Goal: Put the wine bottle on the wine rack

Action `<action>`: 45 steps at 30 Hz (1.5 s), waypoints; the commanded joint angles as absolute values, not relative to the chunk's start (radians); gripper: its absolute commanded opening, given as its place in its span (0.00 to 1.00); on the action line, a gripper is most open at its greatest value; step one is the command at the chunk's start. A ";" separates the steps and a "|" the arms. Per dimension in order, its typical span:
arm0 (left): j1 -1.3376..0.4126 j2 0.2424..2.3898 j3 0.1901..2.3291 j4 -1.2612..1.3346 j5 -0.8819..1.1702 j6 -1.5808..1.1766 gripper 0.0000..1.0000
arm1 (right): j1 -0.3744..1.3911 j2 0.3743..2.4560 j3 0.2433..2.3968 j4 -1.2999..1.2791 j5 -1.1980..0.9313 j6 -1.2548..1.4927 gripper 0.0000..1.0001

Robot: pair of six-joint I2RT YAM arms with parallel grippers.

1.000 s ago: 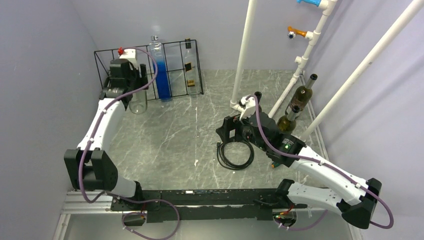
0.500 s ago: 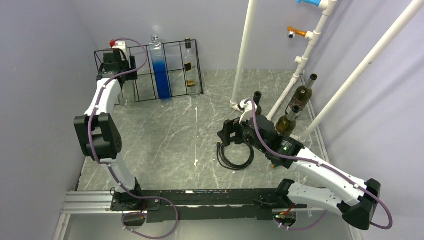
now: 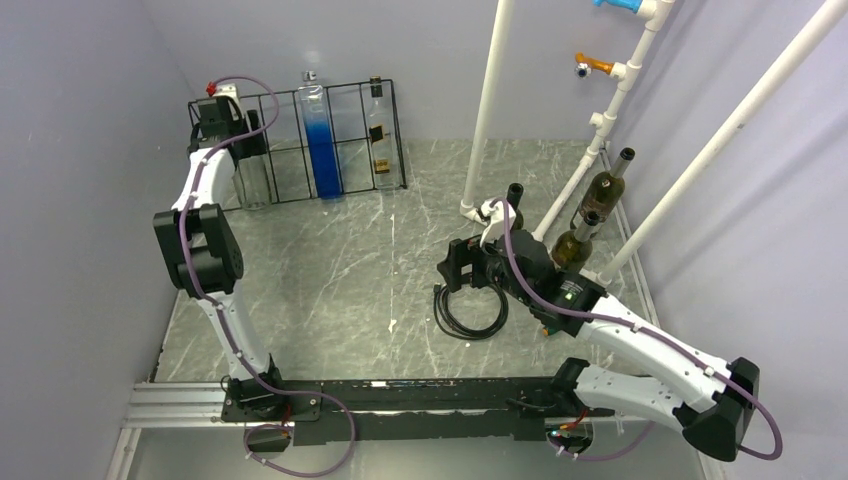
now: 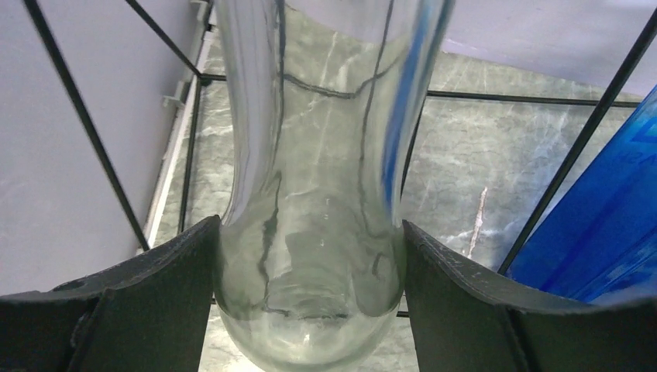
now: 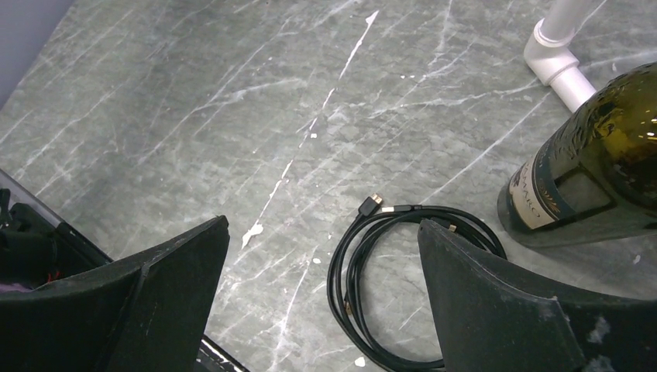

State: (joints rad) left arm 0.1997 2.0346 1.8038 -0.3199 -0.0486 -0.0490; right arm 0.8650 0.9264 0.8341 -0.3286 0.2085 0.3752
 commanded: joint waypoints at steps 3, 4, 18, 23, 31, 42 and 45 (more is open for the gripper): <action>0.198 2.026 1.893 -0.154 -0.011 -0.088 0.00 | 0.852 0.954 0.854 -0.284 0.208 0.385 0.95; 0.197 2.028 1.891 -0.152 -0.010 -0.091 0.00 | 0.851 0.960 0.856 -0.283 0.203 0.384 0.95; 0.198 2.102 1.940 -0.168 -0.009 -0.103 0.40 | 0.826 1.002 0.859 -0.268 0.171 0.385 0.95; 0.197 2.098 1.940 -0.169 0.018 -0.112 0.85 | 0.818 1.014 0.866 -0.272 0.160 0.383 0.95; 0.198 2.040 1.873 -0.146 0.032 -0.128 0.99 | 0.813 1.006 0.865 -0.271 0.152 0.395 0.96; 0.197 1.848 1.740 -0.147 0.056 -0.274 1.00 | 0.812 1.035 0.899 -0.291 0.123 0.401 0.96; 0.197 1.730 1.578 -0.070 0.106 -0.397 1.00 | 0.811 1.027 0.897 -0.284 0.113 0.411 0.96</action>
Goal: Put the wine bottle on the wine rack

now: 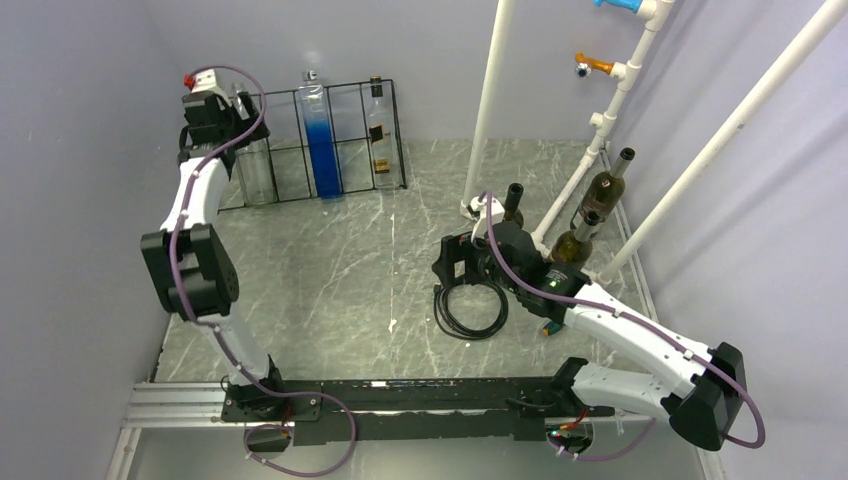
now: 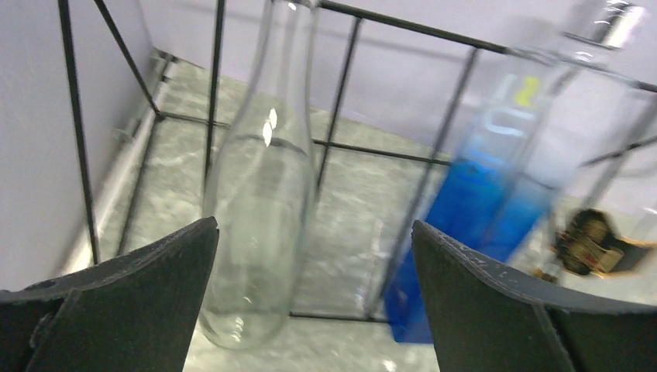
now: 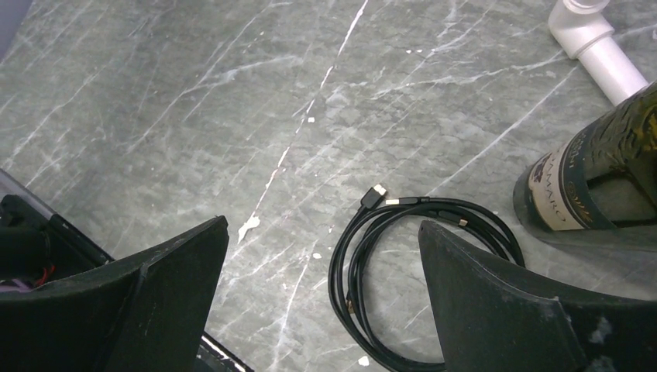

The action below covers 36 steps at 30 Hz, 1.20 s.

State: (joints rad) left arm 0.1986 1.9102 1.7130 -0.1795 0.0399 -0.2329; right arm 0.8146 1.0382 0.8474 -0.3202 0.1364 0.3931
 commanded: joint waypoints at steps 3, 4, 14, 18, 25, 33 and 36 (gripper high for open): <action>0.192 1.592 1.361 0.041 0.209 -0.521 0.99 | 0.810 1.019 0.896 -0.291 0.083 0.426 0.96; 0.184 1.555 1.312 0.057 0.225 -0.549 0.98 | 0.810 1.016 0.898 -0.301 0.072 0.430 0.96; -0.019 1.280 1.181 -0.095 0.310 -0.483 1.00 | 0.810 0.951 0.977 -0.455 0.105 0.433 0.96; -0.180 1.190 1.168 -0.151 0.278 -0.304 1.00 | 0.810 0.957 1.035 -0.523 0.124 0.454 0.97; -0.307 1.068 1.049 -0.078 0.326 -0.270 1.00 | 0.810 1.014 1.217 -0.749 0.283 0.451 0.97; -0.362 1.041 1.063 -0.079 0.400 -0.307 1.00 | 0.810 1.009 1.369 -0.902 0.525 0.438 1.00; -0.400 1.018 1.066 -0.083 0.394 -0.296 1.00 | 0.810 0.993 1.389 -0.898 0.583 0.430 1.00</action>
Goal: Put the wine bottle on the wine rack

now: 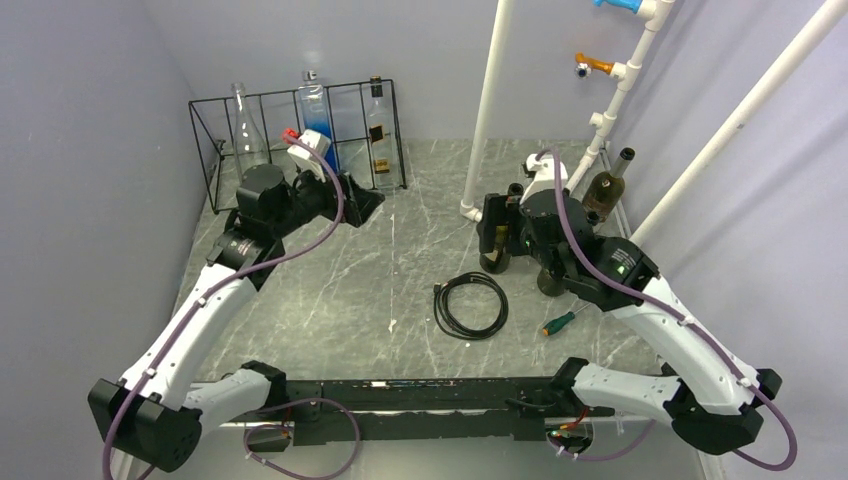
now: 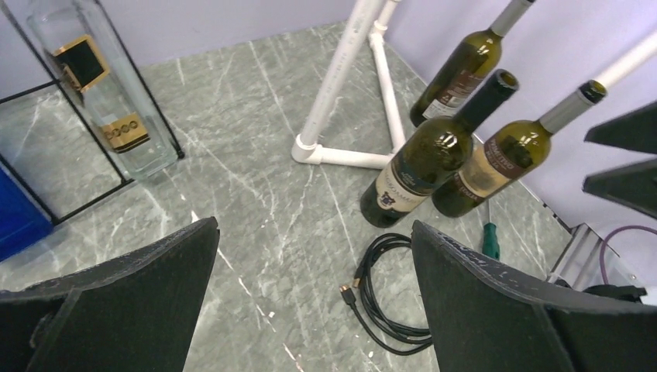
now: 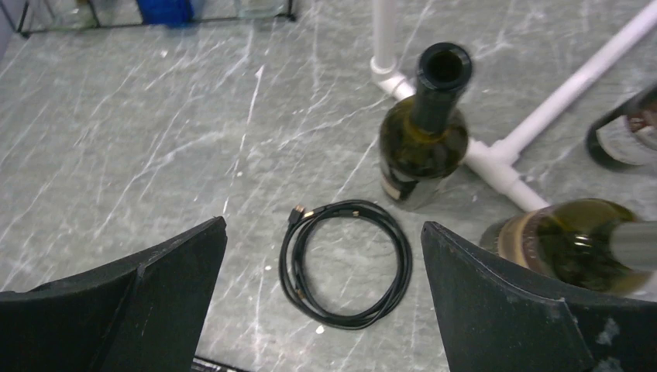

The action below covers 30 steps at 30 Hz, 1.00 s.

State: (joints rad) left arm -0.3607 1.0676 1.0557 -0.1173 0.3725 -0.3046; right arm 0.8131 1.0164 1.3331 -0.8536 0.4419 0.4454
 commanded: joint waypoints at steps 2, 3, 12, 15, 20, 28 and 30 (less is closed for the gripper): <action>-0.425 1.016 1.063 -0.082 0.391 -0.290 0.99 | 0.810 0.989 1.402 -0.877 0.592 0.409 1.00; -0.435 1.017 1.062 -0.080 0.391 -0.290 1.00 | 0.810 0.993 1.415 -0.874 0.598 0.397 1.00; -0.533 1.045 1.067 -0.073 0.434 -0.301 0.99 | 0.810 1.043 1.492 -0.872 0.758 0.271 1.00; -0.543 1.042 1.073 -0.087 0.413 -0.282 1.00 | 0.801 1.028 1.458 -0.825 0.796 0.230 1.00; -0.543 1.044 1.077 -0.096 0.396 -0.273 1.00 | 0.747 1.027 1.460 -0.823 0.841 0.219 1.00; -0.543 1.047 1.076 -0.093 0.407 -0.282 1.00 | 0.445 0.979 1.299 -0.782 0.703 0.300 1.00; -0.543 1.053 1.081 -0.100 0.407 -0.280 1.00 | 0.361 0.983 1.262 -0.776 0.648 0.319 1.00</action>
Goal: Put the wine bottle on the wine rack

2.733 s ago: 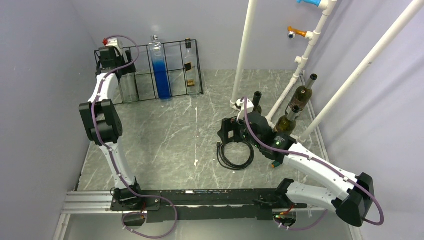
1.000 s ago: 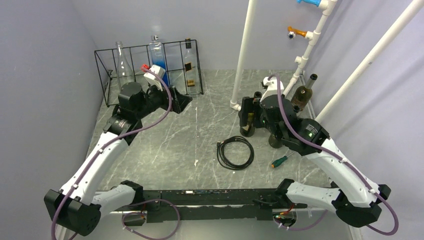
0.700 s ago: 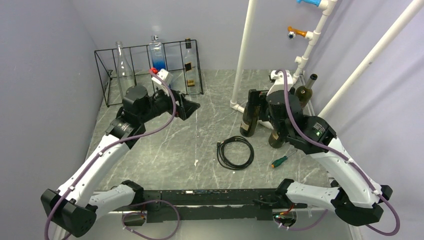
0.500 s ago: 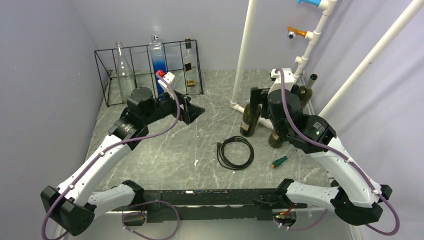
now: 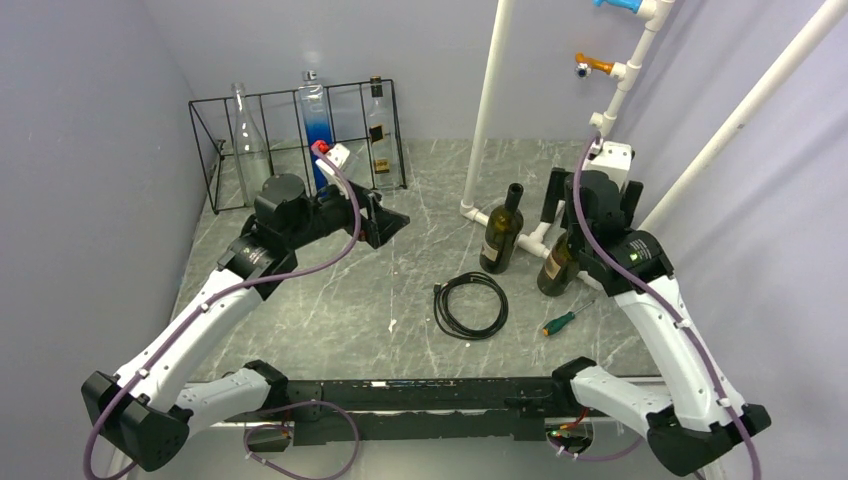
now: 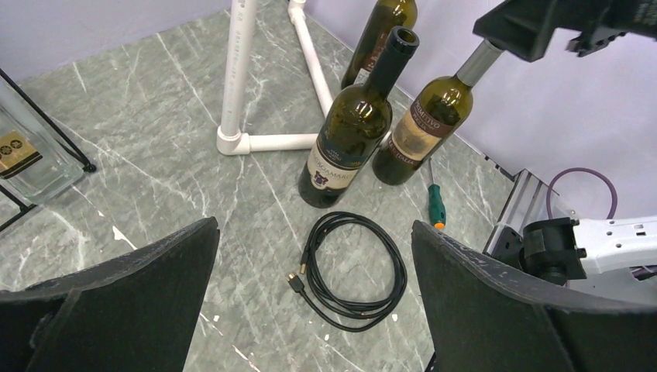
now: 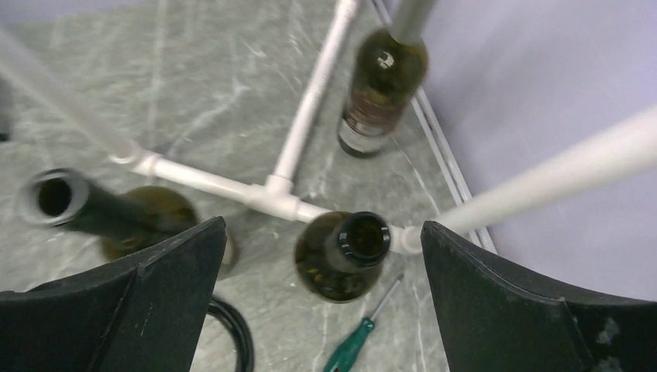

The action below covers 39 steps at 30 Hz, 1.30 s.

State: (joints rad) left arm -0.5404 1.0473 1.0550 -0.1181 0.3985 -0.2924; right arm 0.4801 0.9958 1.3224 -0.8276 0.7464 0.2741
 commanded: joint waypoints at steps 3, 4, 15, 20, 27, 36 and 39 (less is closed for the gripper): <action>-0.543 1.062 1.076 -0.091 0.412 -0.285 1.00 | 0.267 0.989 1.212 -0.753 0.537 0.339 1.00; -0.543 1.064 1.078 -0.094 0.410 -0.284 1.00 | 0.257 0.990 1.198 -0.750 0.515 0.343 1.00; -0.542 1.098 1.090 -0.108 0.419 -0.286 1.00 | 0.232 0.915 1.045 -0.650 0.543 0.408 0.83; -0.542 1.127 1.098 -0.112 0.426 -0.292 1.00 | 0.232 0.891 0.976 -0.577 0.574 0.434 0.74; -0.541 1.145 1.099 -0.109 0.446 -0.302 1.00 | 0.231 0.889 0.948 -0.518 0.601 0.432 0.61; -0.540 1.166 1.113 -0.126 0.440 -0.295 1.00 | 0.231 0.883 1.003 -0.575 0.559 0.388 0.27; -0.538 1.162 1.107 -0.115 0.457 -0.306 1.00 | 0.232 0.850 1.037 -0.625 0.538 0.358 0.18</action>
State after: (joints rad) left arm -0.5400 1.1648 1.0626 -0.1432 0.4236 -0.3008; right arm 0.2314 0.8982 0.9562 -0.5922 0.5655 0.3897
